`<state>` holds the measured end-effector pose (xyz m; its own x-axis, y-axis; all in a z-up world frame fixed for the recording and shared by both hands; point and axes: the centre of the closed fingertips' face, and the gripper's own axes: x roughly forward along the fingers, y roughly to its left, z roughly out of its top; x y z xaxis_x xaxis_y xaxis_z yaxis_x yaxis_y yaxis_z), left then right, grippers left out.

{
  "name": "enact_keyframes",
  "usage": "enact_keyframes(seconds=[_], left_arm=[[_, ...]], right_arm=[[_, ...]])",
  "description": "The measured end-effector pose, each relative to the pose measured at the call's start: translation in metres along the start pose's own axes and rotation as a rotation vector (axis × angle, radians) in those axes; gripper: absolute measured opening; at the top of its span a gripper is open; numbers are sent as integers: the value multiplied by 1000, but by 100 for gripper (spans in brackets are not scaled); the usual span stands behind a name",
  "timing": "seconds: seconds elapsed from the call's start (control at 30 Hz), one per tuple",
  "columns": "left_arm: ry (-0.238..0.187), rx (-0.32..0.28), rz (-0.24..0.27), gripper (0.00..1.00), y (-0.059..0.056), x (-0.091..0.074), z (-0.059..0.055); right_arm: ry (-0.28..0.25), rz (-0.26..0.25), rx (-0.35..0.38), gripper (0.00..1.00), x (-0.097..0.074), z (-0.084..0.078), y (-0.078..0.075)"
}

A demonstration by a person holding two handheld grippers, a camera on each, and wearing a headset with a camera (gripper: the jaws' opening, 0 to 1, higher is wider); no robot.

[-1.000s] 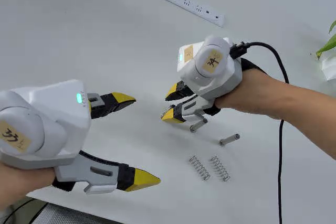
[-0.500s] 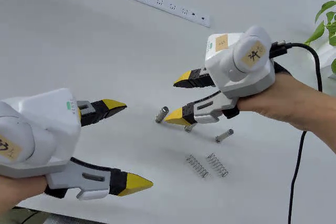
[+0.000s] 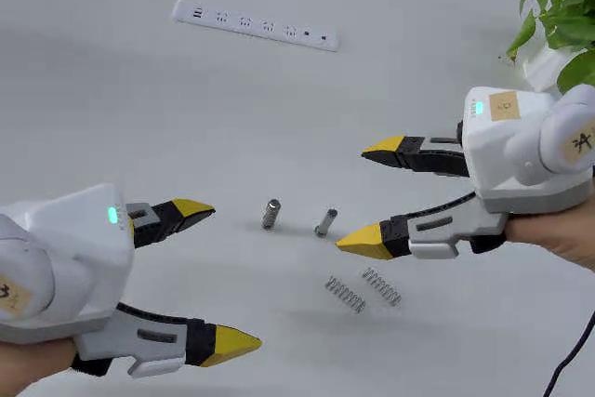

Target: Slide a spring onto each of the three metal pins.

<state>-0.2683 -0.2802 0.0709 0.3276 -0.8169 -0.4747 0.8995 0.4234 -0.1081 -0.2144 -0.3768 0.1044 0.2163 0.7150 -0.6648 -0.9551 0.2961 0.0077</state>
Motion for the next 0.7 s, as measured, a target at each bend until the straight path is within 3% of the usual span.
enact_keyframes(seconds=[0.13,0.23,0.33,0.5,0.63,0.7], left_arm=[[36,38,-21,77,-4,6,1],[79,77,-38,73,-6,13,0],[145,151,-64,68,-10,26,-1],[233,269,-100,57,-17,50,-3],[262,308,-143,49,-25,77,-2],[323,366,-143,44,-22,89,-8]], right_arm=[[-37,-24,38,73,-19,-20,-2],[-74,-43,72,78,-29,-32,6],[-120,-68,121,82,-42,-48,14],[-131,-104,178,86,-55,-76,21],[-120,-136,212,86,-65,-97,24],[-126,-151,224,85,-70,-103,25]])
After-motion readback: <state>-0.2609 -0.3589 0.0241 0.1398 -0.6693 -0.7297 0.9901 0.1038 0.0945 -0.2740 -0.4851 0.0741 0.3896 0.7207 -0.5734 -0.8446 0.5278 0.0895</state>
